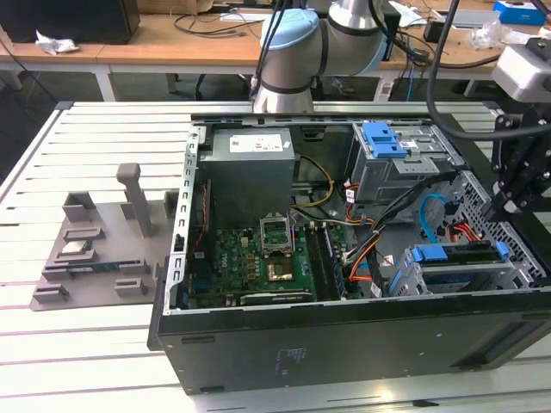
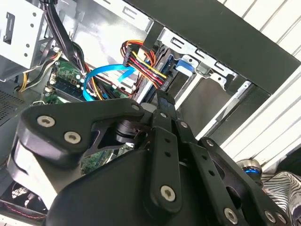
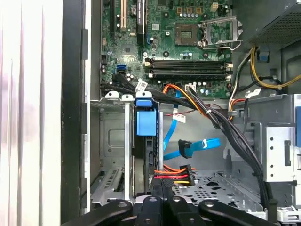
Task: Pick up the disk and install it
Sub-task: 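Insert the first disk wire, then insert the second disk wire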
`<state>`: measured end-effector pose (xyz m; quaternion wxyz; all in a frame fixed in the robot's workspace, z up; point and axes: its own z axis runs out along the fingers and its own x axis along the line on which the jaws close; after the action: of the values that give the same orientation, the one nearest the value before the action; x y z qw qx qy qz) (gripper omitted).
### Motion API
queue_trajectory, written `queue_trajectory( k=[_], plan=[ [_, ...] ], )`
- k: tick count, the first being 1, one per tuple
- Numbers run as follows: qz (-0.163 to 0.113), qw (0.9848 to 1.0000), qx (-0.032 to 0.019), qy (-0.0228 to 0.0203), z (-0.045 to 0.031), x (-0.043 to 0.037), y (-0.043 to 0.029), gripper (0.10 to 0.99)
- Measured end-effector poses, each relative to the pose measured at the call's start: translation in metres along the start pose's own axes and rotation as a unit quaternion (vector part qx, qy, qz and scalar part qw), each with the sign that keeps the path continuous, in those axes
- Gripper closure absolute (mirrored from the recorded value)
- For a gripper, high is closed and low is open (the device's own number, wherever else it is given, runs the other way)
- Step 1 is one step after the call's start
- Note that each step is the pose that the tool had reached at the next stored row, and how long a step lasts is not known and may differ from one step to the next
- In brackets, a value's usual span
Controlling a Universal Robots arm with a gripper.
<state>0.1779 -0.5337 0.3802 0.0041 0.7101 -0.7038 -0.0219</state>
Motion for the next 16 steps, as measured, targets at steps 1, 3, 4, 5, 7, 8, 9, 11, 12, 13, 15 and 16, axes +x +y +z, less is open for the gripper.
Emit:
queue_trajectory(
  k=[1,3,4,5,7,8,9,11,12,13,15,16],
  plan=[
    [0.0,1.0,0.0,0.0,0.0,0.0,0.0,0.98],
    [0.0,1.0,0.0,0.0,0.0,0.0,0.0,0.98],
    [0.0,1.0,0.0,0.0,-0.0001,0.0,0.0,0.98],
    [0.0,1.0,0.0,0.0,-0.0001,0.0,0.0,0.98],
    [0.0,1.0,0.0,0.0,-0.0001,0.0,0.0,0.98],
    [0.0,1.0,0.0,0.0,-0.0001,0.0,0.0,0.98],
    [0.0,1.0,0.0,0.0,-0.0001,0.0,0.0,0.98],
    [0.0,1.0,0.0,0.0,-0.0001,0.0,0.0,0.98],
    [0.0,1.0,0.0,0.0,-0.0001,0.0,0.0,0.914],
    [0.0,1.0,0.0,0.0,-0.0001,0.0,0.0,0.851],
    [0.0,1.0,0.0,0.0,-0.0001,0.0,0.0,0.784],
    [0.0,1.0,0.0,0.0,-0.0001,-0.0002,0.0,0.784]
  ],
)
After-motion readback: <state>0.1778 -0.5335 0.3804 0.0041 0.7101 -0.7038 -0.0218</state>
